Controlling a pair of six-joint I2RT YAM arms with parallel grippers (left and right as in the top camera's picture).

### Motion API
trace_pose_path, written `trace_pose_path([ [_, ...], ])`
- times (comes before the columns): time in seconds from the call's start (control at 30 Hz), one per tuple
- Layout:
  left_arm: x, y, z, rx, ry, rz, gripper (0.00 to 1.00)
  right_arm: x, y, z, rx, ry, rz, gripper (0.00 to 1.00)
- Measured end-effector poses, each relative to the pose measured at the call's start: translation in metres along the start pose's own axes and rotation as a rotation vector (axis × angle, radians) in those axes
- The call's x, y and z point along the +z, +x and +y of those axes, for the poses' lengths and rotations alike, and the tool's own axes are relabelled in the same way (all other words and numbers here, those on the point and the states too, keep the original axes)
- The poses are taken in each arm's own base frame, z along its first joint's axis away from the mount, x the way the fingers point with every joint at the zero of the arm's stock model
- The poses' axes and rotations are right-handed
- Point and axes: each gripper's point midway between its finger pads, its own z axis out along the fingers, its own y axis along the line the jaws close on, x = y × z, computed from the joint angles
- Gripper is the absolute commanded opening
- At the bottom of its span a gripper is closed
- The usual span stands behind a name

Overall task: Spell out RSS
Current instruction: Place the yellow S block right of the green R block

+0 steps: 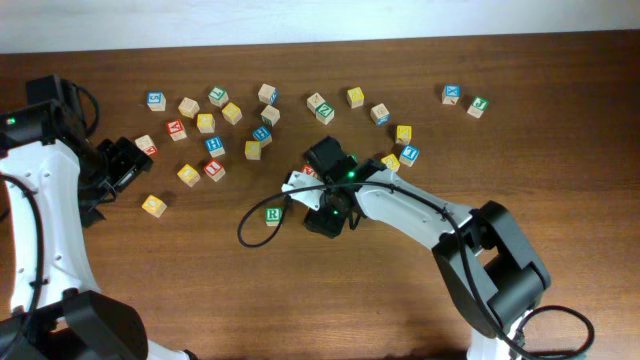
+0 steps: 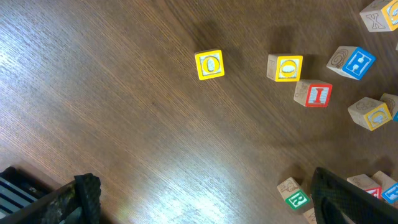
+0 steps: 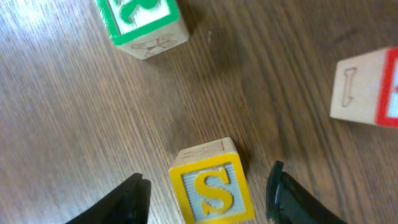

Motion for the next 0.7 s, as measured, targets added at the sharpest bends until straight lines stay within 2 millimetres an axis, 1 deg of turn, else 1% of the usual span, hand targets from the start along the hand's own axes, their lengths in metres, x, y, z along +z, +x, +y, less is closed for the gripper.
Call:
trace_pose_path([
  [0.07, 0.000, 0.000, 0.000, 0.000, 0.000, 0.000, 0.99, 0.007, -0.001, -0.003, 0.036, 0.003, -0.005, 0.26],
  [0.1, 0.000, 0.000, 0.000, 0.000, 0.000, 0.000, 0.99, 0.007, -0.003, -0.004, 0.060, 0.009, -0.016, 0.20],
  [0.17, 0.000, 0.000, 0.000, 0.000, 0.000, 0.000, 0.99, 0.007, -0.008, -0.006, 0.125, 0.017, -0.035, 0.17],
  [0.23, 0.000, 0.000, 0.000, 0.000, 0.000, 0.000, 0.99, 0.007, -0.015, -0.010, 0.256, 0.025, -0.065, 0.14],
  [0.33, 0.000, 0.000, 0.000, 0.000, 0.000, 0.000, 0.99, 0.006, -0.020, -0.013, 0.506, 0.023, -0.093, 0.16],
  [0.37, 0.000, 0.000, 0.000, 0.000, 0.000, 0.000, 0.99, 0.007, -0.022, -0.012, 0.630, 0.016, -0.099, 0.15],
  [0.5, 0.000, 0.000, 0.000, 0.000, 0.000, 0.000, 0.99, 0.010, -0.028, -0.002, 0.909, 0.018, -0.104, 0.16],
  [0.57, 0.000, 0.000, 0.000, 0.000, 0.000, 0.000, 0.99, 0.012, -0.030, -0.002, 0.994, 0.086, -0.113, 0.16],
  [0.67, 0.000, 0.000, 0.000, 0.000, 0.000, 0.000, 0.99, 0.014, -0.030, 0.004, 1.008, 0.211, -0.117, 0.17],
  [0.7, 0.000, 0.000, 0.000, 0.000, 0.000, 0.000, 0.99, 0.015, -0.029, 0.006, 1.018, 0.236, -0.116, 0.19],
])
